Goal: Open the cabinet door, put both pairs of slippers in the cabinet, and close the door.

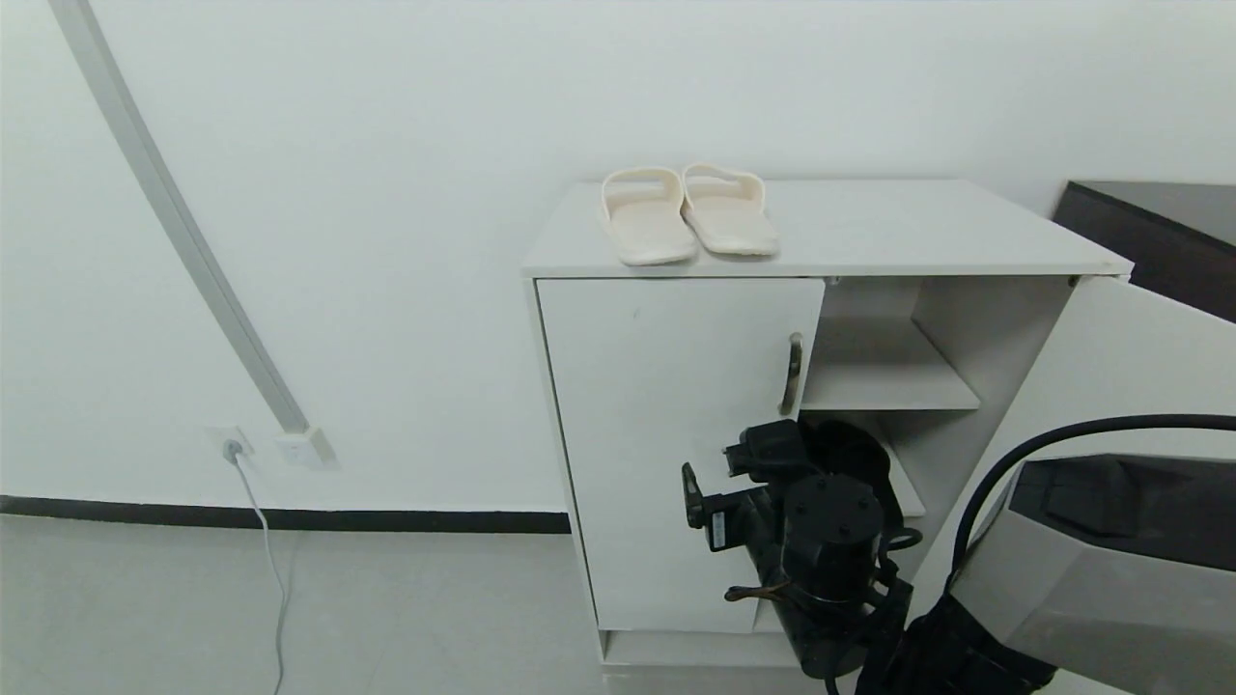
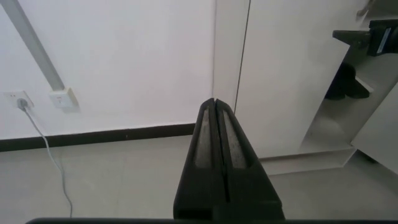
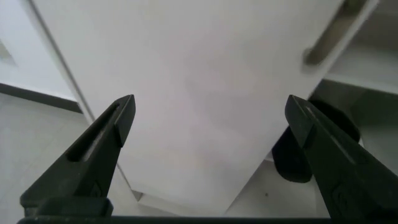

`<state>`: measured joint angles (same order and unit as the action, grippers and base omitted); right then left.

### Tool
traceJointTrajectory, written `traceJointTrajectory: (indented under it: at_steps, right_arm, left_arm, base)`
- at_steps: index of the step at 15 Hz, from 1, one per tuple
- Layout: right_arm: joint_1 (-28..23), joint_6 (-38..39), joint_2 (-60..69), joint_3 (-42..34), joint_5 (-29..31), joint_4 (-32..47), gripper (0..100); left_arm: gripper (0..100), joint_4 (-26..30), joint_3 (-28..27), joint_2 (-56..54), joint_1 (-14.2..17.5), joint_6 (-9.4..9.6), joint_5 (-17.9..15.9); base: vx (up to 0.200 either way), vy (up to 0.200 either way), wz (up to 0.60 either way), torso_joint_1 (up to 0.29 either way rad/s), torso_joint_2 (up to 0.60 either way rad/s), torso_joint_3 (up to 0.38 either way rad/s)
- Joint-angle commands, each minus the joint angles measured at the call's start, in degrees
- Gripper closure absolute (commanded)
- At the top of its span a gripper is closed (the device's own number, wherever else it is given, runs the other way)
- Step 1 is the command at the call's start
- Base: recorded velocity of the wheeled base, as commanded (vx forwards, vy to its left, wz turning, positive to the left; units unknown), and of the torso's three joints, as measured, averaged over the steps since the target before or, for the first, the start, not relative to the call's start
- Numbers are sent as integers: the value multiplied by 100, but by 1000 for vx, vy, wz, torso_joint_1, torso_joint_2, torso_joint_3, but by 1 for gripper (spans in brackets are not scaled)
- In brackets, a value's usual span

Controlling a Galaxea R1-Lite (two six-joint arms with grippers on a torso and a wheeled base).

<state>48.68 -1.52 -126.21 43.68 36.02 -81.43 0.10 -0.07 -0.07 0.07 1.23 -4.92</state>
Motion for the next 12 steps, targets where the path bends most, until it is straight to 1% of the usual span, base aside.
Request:
traceJointTrajectory:
  at_steps: [1,7,12]
  right_arm:
    - [1,-6,-9,-9,1,-4,0]
    - [1,-6,-35,-17,1,-4,0]
    - [1,-6,-35,-17,1,-13,0]
  left_arm:
    - [100,-1,-1,7,1,0,0]
    - [100,-1,-1,7,1,0,0]
    - [100,-1,-1,7,1,0,0]
  base:
    - [0,0,0,154,-466,-320]
    - [0,0,0,181,-491,-317]
    - [0,0,0,215,-531,-318]
